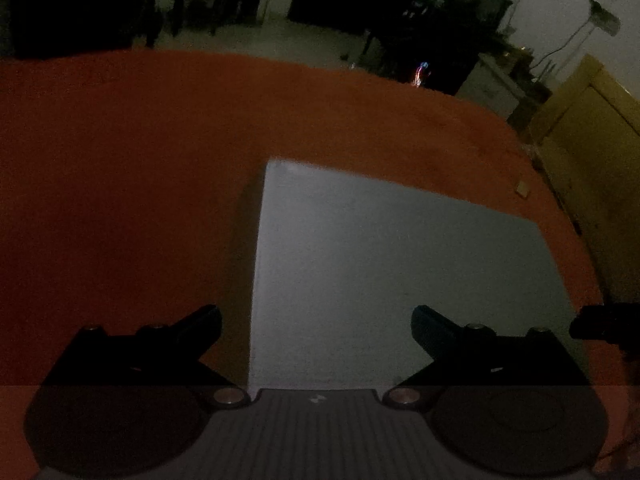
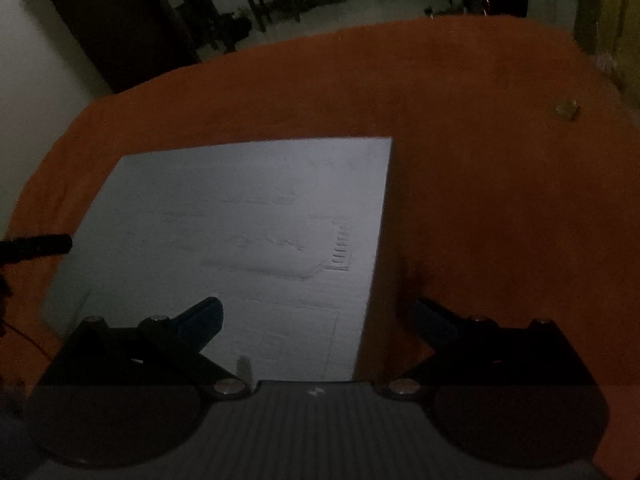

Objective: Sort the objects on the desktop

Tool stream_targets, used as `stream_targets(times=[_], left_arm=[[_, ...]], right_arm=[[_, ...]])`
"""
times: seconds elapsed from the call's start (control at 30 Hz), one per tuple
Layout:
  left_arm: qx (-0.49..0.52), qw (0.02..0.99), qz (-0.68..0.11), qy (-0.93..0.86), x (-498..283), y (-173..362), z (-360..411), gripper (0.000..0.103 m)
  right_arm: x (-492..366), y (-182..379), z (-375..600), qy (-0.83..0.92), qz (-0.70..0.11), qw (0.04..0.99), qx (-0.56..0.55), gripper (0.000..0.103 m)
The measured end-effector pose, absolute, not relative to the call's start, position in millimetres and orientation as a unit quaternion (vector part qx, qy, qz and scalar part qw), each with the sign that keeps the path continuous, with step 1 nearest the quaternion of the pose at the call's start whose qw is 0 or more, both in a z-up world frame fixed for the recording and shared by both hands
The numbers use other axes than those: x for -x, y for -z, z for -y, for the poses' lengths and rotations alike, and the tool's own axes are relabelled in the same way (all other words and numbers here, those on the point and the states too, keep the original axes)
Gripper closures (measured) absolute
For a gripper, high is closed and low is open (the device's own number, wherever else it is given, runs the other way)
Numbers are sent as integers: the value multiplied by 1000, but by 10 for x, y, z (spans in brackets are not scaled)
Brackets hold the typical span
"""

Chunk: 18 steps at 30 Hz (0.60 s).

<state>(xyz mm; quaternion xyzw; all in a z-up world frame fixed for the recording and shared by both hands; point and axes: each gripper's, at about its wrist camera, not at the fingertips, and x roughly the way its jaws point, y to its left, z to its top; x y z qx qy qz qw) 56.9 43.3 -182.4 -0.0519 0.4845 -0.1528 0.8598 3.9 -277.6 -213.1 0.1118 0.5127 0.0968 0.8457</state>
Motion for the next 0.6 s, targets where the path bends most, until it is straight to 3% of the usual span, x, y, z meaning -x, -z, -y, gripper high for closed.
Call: stream_targets(times=[0.33,0.6], left_arm=[[15,846,-504,176,-565,2098,-324,0],[25,844,-508,169,-548,2101,-302,1]], right_arm=[[-251,2490,2695,-122,-550,809,-171,0],[-216,2375,2521,-128,-552,816,-117,0]])
